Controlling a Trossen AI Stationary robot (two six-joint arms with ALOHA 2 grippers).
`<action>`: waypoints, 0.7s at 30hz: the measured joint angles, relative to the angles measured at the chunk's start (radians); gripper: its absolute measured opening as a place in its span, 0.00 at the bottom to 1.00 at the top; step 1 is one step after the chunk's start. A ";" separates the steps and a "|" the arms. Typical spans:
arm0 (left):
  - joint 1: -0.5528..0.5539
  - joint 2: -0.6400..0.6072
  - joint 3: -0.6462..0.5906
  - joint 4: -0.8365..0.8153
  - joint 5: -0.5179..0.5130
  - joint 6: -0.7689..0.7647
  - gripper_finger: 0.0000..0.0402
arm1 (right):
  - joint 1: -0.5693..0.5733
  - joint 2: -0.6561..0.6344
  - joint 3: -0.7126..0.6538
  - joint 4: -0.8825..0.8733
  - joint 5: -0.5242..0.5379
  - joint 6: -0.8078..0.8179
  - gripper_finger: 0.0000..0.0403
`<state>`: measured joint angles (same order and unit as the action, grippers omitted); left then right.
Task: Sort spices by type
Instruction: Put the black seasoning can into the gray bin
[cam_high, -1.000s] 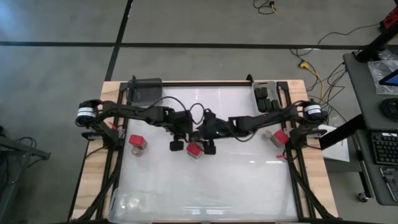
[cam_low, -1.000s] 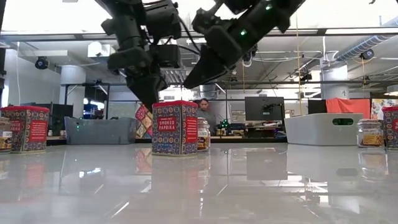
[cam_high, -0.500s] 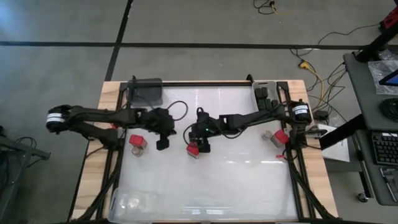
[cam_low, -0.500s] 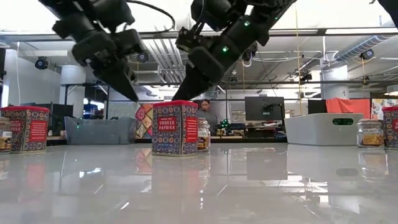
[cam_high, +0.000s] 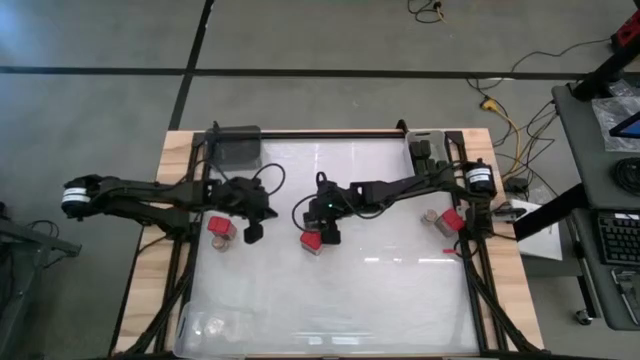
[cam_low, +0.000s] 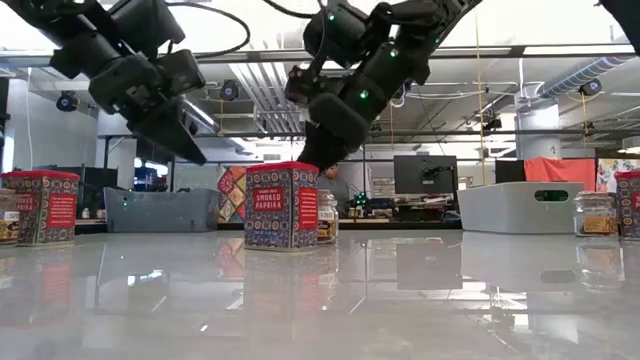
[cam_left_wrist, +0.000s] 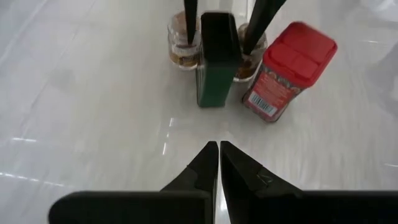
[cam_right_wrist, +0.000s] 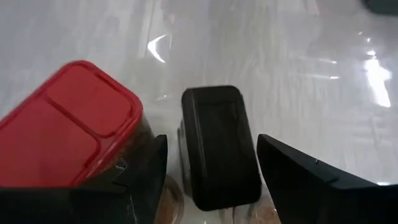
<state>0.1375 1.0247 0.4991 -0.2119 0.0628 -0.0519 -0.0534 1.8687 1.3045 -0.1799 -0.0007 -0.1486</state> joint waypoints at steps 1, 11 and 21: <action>0.000 -0.001 -0.005 0.000 0.000 -0.002 0.00 | 0.000 0.000 0.000 0.002 0.000 -0.003 0.59; -0.001 0.010 -0.021 0.067 0.000 -0.020 0.00 | -0.006 -0.001 -0.001 0.002 -0.001 -0.010 0.53; -0.005 0.009 -0.023 0.100 0.002 -0.035 0.00 | -0.006 -0.001 -0.002 0.005 -0.003 -0.006 0.37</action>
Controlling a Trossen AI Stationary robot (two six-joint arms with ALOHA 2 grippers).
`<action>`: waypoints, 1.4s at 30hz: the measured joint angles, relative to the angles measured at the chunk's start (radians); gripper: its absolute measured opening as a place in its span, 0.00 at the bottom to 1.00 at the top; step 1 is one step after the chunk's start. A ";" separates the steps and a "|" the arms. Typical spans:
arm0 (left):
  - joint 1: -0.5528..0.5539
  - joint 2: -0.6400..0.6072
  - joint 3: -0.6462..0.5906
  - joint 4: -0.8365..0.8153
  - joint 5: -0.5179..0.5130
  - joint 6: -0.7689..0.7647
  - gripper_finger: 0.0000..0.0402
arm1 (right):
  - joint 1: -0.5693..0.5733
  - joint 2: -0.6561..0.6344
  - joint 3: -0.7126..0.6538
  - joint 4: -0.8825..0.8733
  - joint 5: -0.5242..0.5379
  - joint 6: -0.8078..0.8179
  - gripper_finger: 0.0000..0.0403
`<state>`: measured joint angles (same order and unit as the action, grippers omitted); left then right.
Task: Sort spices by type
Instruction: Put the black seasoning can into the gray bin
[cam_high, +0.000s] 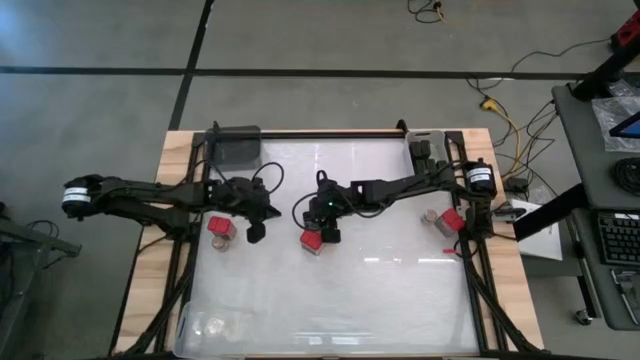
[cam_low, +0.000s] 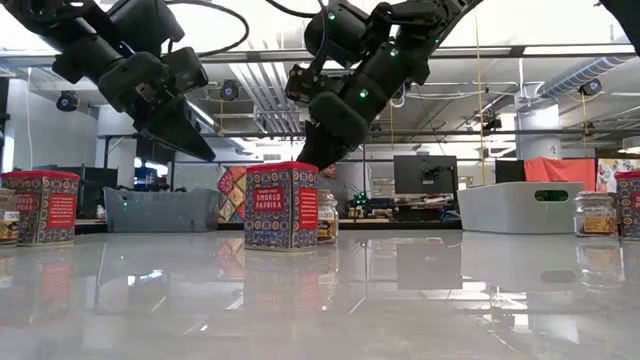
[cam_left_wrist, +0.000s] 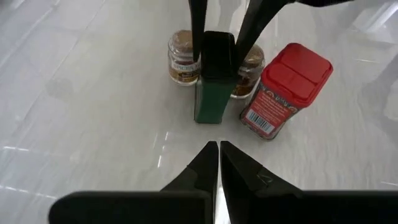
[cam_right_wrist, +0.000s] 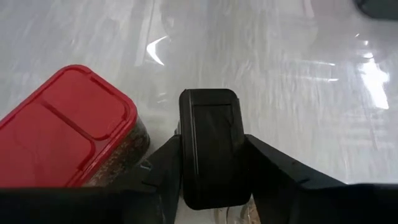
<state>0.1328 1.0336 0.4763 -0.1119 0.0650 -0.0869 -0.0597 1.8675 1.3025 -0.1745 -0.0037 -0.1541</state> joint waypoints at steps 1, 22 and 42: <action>-0.003 -0.001 0.000 0.003 0.000 -0.001 0.00 | 0.000 0.000 0.000 0.000 0.000 0.002 0.35; -0.052 -0.215 -0.007 0.025 0.001 0.021 0.00 | 0.003 -0.254 0.078 -0.221 0.232 0.225 0.33; -0.100 -0.108 -0.008 0.128 0.005 0.082 0.00 | -0.115 -0.771 -0.318 -0.941 0.946 1.024 0.33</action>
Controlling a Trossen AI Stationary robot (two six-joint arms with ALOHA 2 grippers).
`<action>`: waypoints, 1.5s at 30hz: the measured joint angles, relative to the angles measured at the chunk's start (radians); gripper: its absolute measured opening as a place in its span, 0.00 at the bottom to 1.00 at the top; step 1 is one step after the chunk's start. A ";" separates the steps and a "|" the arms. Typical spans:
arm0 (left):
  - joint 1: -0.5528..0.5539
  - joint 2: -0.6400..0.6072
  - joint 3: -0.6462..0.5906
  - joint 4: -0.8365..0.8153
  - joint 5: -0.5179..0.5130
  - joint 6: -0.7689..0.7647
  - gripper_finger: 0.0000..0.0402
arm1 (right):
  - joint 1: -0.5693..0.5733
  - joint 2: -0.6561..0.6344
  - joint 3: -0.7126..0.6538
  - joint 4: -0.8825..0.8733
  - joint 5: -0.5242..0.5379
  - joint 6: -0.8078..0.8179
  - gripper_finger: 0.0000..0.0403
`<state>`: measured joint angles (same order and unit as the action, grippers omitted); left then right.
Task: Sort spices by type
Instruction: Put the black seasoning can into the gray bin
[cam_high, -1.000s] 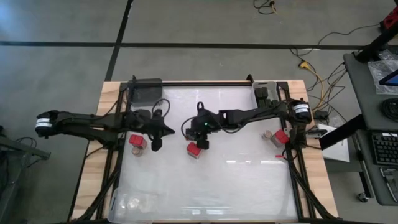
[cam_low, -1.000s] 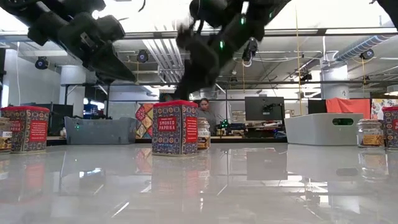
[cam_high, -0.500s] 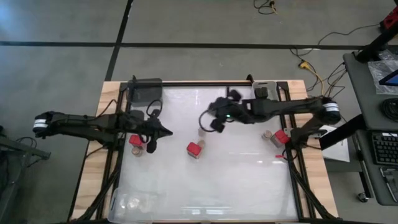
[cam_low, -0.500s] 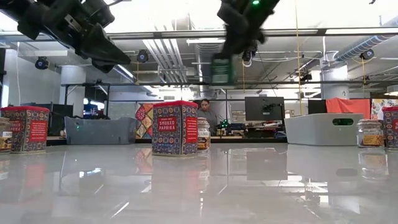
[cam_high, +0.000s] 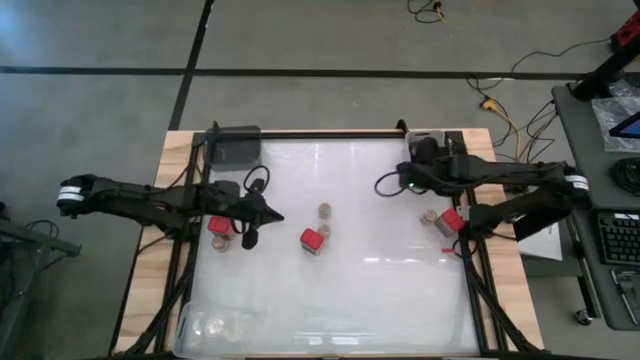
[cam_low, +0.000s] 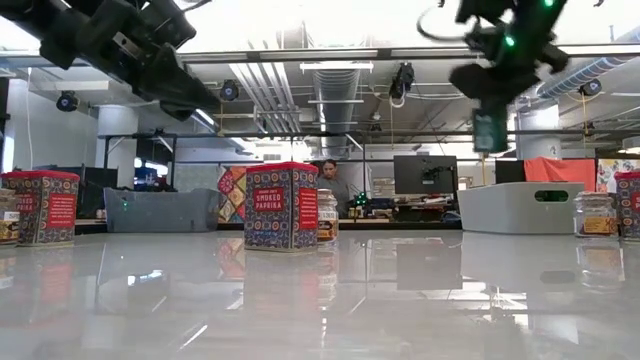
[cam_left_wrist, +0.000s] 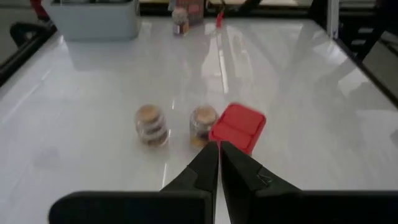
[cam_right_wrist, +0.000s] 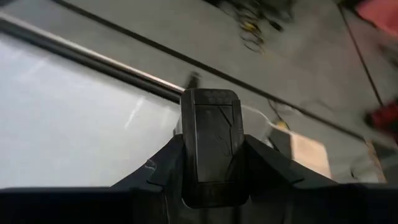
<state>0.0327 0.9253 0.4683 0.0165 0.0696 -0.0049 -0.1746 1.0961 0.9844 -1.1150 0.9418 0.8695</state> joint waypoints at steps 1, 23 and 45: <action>-0.002 0.012 0.000 0.024 0.000 0.000 0.00 | -0.028 -0.024 -0.029 0.000 -0.001 0.013 0.33; -0.037 0.152 0.000 0.150 0.002 0.014 0.00 | -0.687 -0.120 -0.204 0.407 -0.300 -0.421 0.34; -0.052 0.151 0.000 0.115 0.002 0.020 0.00 | -0.697 -0.078 -0.439 0.711 -0.324 -0.344 0.34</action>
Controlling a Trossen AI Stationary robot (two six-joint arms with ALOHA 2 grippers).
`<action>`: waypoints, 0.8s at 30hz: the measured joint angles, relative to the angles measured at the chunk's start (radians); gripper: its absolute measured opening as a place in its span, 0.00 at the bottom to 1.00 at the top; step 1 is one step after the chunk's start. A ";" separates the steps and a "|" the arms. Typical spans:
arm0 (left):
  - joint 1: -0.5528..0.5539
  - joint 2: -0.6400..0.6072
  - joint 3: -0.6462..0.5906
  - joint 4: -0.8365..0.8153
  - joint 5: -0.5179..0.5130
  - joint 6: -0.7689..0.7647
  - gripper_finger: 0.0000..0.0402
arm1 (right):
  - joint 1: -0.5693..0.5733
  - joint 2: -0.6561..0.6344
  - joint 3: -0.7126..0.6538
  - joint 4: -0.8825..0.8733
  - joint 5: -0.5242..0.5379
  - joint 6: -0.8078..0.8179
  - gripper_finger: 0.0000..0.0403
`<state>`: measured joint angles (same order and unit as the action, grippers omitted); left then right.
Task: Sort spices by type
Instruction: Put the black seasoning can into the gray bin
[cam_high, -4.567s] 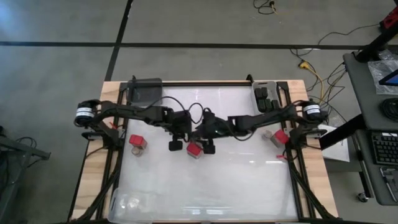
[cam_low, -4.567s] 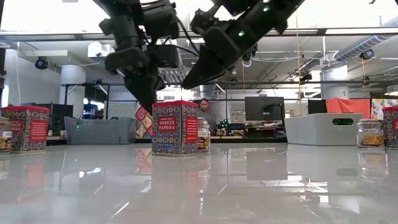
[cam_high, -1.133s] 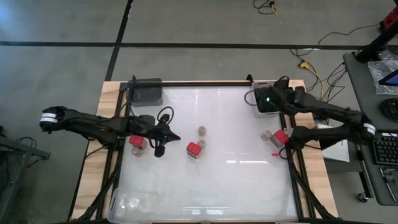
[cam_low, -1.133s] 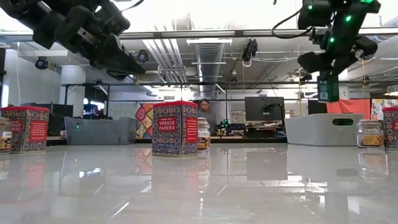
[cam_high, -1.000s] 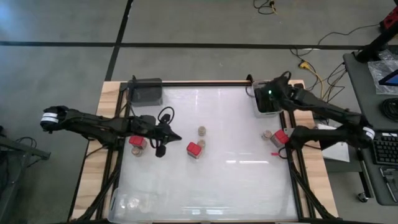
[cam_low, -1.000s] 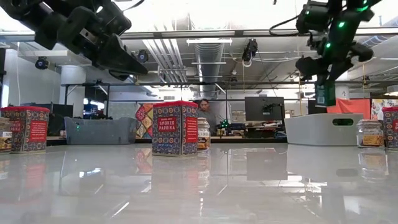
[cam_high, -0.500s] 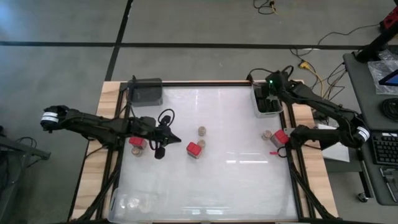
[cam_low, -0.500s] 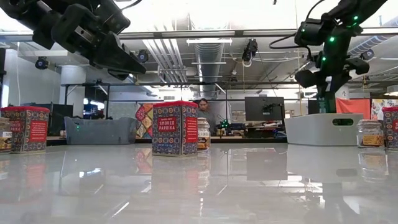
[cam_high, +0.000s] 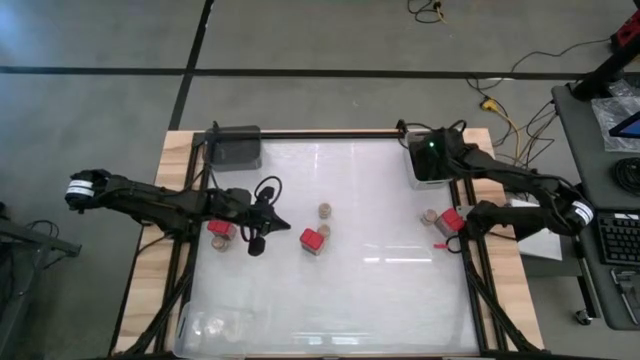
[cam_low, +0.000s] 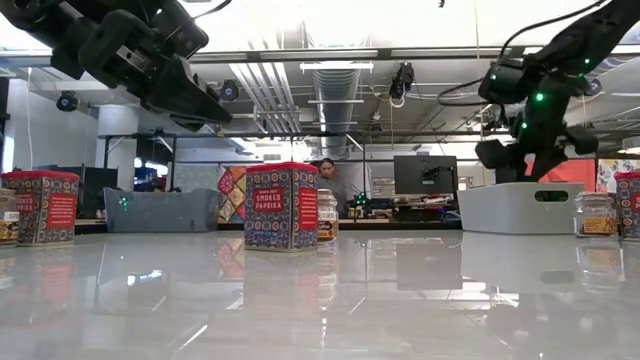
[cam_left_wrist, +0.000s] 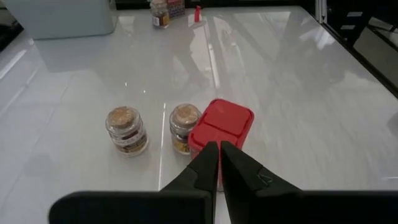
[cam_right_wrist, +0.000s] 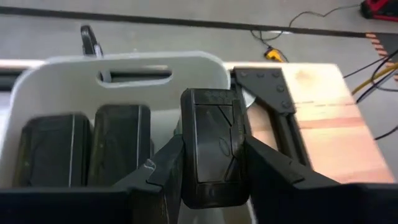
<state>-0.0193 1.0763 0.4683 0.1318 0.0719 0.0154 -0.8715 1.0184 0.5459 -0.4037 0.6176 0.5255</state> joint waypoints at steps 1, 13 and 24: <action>0.000 0.000 0.000 -0.003 0.000 -0.001 0.00 | 0.000 0.003 -0.007 0.002 -0.005 0.000 0.34; 0.000 -0.001 0.000 -0.004 0.000 0.001 0.00 | 0.000 0.043 -0.014 0.021 0.002 0.009 0.35; 0.000 -0.001 0.000 -0.007 0.000 0.002 0.00 | 0.000 0.043 -0.022 0.021 -0.022 0.026 0.38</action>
<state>-0.0193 1.0756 0.4683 0.1244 0.0715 0.0170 -0.8715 1.0618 0.5242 -0.3832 0.5952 0.5514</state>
